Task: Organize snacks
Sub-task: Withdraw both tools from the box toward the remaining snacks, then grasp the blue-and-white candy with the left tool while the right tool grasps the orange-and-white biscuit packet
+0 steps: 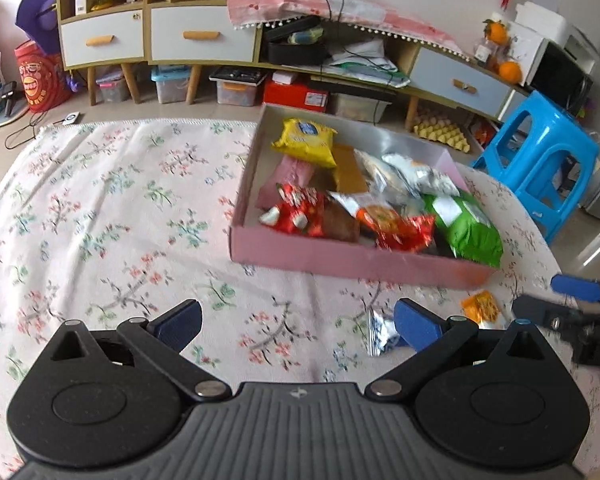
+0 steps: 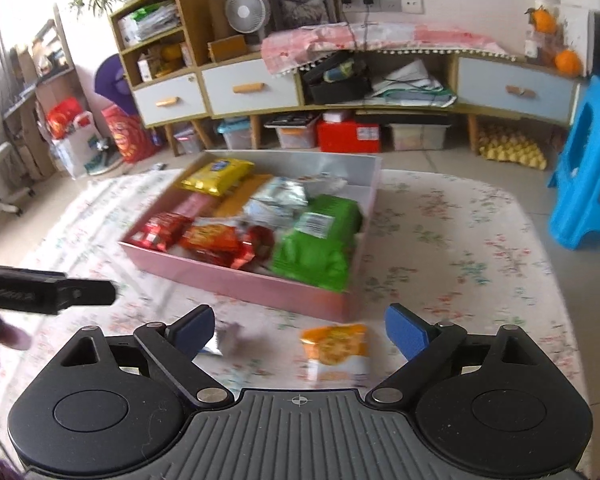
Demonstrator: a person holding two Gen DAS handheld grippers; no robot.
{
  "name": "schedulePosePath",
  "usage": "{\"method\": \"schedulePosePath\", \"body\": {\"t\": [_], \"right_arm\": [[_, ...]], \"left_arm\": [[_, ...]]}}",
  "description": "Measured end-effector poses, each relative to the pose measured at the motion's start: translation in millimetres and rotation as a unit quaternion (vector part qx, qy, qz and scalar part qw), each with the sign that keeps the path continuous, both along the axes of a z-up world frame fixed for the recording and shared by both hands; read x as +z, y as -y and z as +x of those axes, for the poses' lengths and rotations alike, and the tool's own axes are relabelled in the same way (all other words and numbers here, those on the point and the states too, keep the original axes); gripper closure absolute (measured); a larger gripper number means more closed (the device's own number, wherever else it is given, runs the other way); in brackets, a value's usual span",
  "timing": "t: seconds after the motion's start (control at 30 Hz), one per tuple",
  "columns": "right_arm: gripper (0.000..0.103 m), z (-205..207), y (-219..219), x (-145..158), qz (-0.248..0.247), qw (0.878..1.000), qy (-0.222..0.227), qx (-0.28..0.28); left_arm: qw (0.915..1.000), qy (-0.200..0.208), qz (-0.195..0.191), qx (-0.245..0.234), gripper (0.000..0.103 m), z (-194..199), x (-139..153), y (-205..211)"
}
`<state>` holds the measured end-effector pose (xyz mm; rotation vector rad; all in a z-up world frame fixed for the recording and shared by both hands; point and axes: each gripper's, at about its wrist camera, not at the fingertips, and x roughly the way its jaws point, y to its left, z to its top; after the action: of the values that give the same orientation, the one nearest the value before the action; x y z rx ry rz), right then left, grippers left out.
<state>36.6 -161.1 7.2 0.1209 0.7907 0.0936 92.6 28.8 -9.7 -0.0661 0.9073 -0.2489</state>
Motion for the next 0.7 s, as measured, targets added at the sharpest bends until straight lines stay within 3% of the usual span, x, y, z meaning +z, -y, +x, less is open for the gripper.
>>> {"method": "schedulePosePath", "body": {"t": [0.1, 0.37, 0.57, 0.7], "right_arm": [[0.006, 2, 10, -9, -0.009, 1.0, -0.006, -0.016], [0.006, 14, 19, -25, -0.036, 0.998, -0.037, -0.041], [0.006, 13, 21, -32, -0.036, 0.997, -0.053, -0.047], [0.006, 14, 23, -32, -0.035, 0.997, -0.055, -0.049]], "left_arm": [[0.9998, -0.003, 0.015, -0.009, 0.001, -3, -15, 12], [0.9949, 0.016, 0.048, -0.087, 0.001, -5, -42, 51], [0.9813, 0.054, 0.072, -0.17, 0.002, -8, -50, 61], [0.9718, 0.067, 0.082, -0.211, 0.007, -12, -53, 62]]}}
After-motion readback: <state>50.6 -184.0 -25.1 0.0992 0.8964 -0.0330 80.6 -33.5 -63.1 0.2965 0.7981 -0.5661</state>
